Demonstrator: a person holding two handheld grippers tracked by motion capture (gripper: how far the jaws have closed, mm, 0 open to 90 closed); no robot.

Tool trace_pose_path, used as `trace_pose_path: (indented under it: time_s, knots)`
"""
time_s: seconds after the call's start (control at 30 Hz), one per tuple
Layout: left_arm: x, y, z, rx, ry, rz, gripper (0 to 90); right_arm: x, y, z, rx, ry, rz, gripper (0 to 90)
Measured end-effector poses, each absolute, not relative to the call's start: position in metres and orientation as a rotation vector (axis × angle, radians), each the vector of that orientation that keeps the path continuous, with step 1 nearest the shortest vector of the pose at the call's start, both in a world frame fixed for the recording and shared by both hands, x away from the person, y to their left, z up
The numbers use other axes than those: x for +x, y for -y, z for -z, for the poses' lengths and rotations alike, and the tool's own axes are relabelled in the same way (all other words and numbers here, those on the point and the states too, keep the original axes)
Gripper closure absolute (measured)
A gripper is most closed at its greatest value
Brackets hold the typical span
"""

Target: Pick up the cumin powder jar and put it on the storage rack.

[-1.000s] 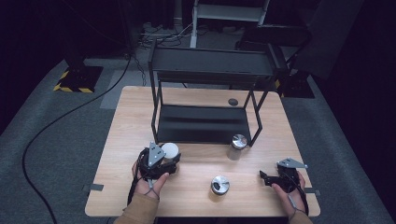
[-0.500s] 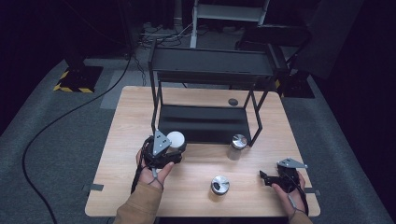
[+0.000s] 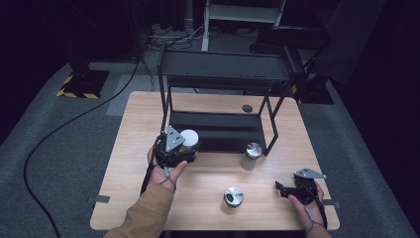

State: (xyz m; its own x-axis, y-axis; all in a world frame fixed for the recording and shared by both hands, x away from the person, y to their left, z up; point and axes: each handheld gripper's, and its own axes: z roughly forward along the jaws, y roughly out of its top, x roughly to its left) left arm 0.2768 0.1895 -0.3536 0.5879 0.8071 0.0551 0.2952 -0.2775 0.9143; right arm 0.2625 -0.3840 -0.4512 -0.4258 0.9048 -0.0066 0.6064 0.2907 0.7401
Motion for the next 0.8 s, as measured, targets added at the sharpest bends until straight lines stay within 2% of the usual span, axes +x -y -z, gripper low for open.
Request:
trace_pose_path:
  time_s: [0.47, 0.8]
  knots:
    - [0.307, -0.185, 0.347, 1.844, -0.89, -0.675, 32.8, 0.263, 0.384, 0.451, 1.352, -2.138, -0.941, 10.0]
    - [0.336, -0.18, 0.355, 1.853, -0.89, -0.677, 32.8, 0.262, 0.384, 0.451, 1.354, -2.137, -0.94, 10.0]
